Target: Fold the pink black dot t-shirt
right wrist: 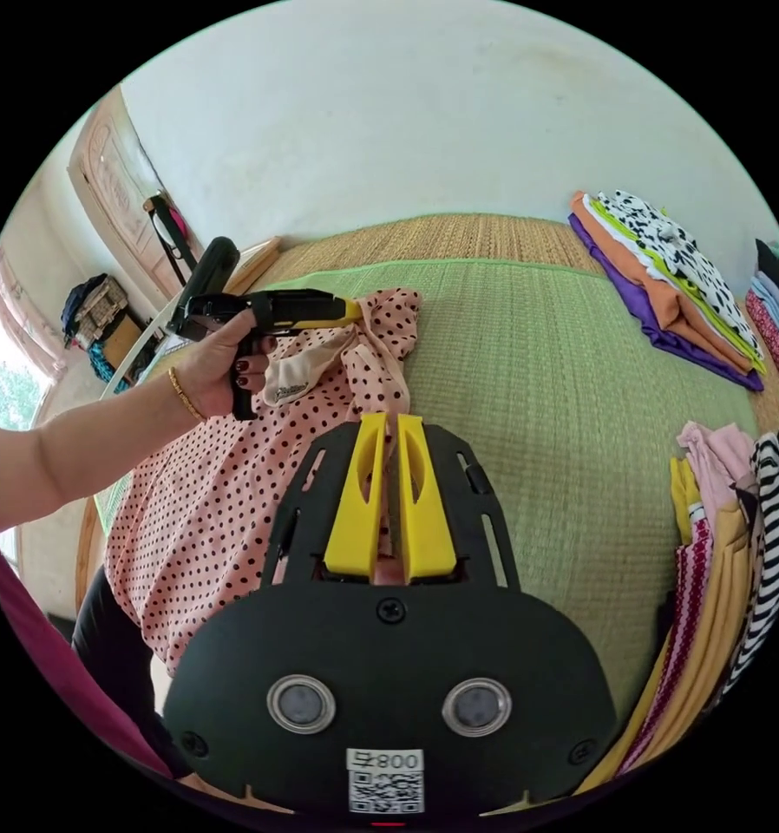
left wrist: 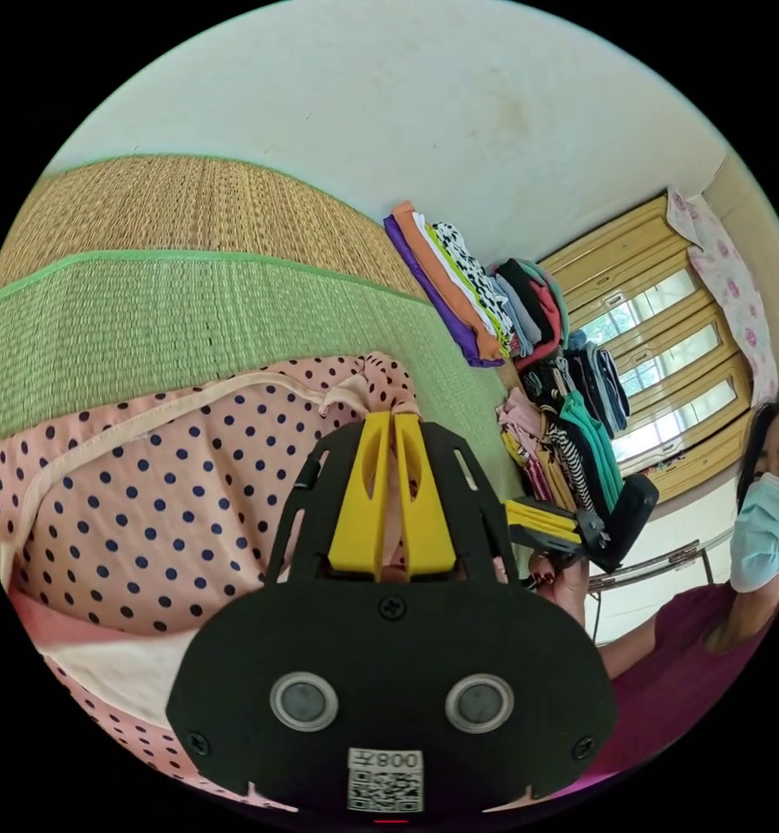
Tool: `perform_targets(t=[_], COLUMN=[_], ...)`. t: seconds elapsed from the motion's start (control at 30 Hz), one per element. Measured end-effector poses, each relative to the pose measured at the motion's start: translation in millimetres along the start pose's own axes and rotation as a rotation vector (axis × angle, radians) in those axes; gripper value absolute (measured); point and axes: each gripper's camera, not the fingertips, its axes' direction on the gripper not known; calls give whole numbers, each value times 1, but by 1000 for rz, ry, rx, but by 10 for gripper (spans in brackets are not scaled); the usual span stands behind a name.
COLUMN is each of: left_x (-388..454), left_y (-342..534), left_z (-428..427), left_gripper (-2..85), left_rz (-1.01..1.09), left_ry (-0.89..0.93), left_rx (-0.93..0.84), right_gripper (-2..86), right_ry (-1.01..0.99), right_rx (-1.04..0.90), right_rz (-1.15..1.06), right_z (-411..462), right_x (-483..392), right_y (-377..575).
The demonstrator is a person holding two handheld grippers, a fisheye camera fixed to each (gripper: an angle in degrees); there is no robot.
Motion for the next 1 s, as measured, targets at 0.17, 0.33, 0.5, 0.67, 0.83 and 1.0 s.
perform_targets(t=[0.17, 0.33, 0.5, 0.67, 0.83, 1.0], left_x=[-15, -16, -16, -17, -11, -14], left_y=[-2, -12, -18, -22, -34, -36], left_z=[0, 2, 6, 11, 23, 29], left_gripper=[6, 6, 5, 5, 6, 7], left_rz=[-10, 37, 68, 80, 114, 100], left_ry=[122, 167, 192, 186, 154, 111], left_rx=[28, 6, 0, -11, -27, -45], right_gripper=[77, 84, 45, 14, 9, 9], right_ry=[-51, -102, -18, 32, 39, 54], right_rx=[24, -29, -116, -76, 73, 91], right_rz=[62, 47, 24, 40, 44, -58], right_z=[2, 13, 27, 11, -36, -42], right_x=[22, 22, 10, 13, 19, -2], right_y=[-3, -14, -24, -22, -15, -21])
